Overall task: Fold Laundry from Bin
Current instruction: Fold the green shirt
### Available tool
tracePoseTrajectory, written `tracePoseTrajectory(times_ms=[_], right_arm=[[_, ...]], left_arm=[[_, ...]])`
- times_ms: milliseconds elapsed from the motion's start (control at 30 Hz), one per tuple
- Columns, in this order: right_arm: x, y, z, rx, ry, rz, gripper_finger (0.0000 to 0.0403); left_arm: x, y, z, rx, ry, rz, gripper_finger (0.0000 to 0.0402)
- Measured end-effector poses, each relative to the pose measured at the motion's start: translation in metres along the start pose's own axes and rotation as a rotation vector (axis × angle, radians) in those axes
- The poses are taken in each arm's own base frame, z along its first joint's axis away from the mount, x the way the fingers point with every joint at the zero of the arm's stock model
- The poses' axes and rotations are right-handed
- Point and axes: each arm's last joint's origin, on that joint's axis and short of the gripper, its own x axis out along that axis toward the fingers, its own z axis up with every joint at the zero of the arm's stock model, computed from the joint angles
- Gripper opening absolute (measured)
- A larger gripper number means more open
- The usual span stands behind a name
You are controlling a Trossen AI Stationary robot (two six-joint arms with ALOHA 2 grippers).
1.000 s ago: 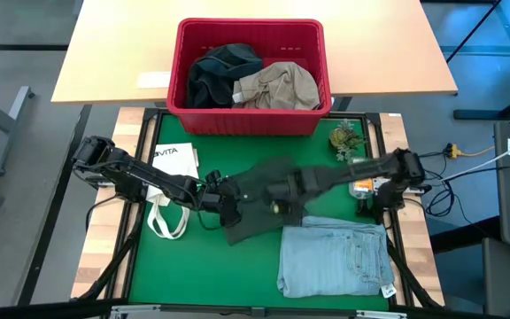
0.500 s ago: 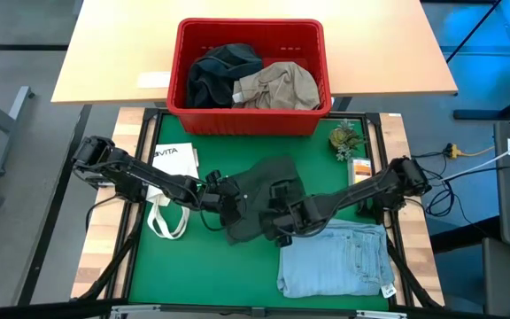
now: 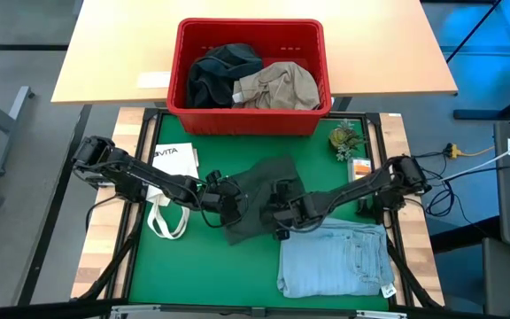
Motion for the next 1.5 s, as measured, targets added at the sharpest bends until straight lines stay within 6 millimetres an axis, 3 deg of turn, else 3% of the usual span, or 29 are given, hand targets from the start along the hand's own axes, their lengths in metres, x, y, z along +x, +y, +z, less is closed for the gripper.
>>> tracePoseTrajectory(times_ms=[200, 500, 700, 967, 1500], right_arm=[[0.006, -0.008, -0.001, 0.079, 0.014, 0.024, 0.0155], [0.003, -0.008, 0.002, 0.089, -0.017, 0.033, 0.0009], [-0.011, -0.016, -0.002, 0.085, 0.004, -0.026, 0.0031], [-0.033, -0.031, -0.008, 0.098, 0.023, -0.161, 0.0005], [-0.027, -0.072, -0.036, 0.274, 0.279, -0.271, 0.0021]], left_arm=[[0.000, 0.000, 0.000, -0.001, -0.002, -0.001, 0.0155], [0.000, 0.000, 0.001, -0.004, -0.005, -0.003, 0.0155], [0.000, 0.000, 0.001, -0.005, -0.006, -0.004, 0.0155], [0.000, -0.002, 0.003, -0.018, -0.029, -0.017, 0.0155], [0.000, -0.002, 0.003, -0.018, -0.030, -0.017, 0.0155]])
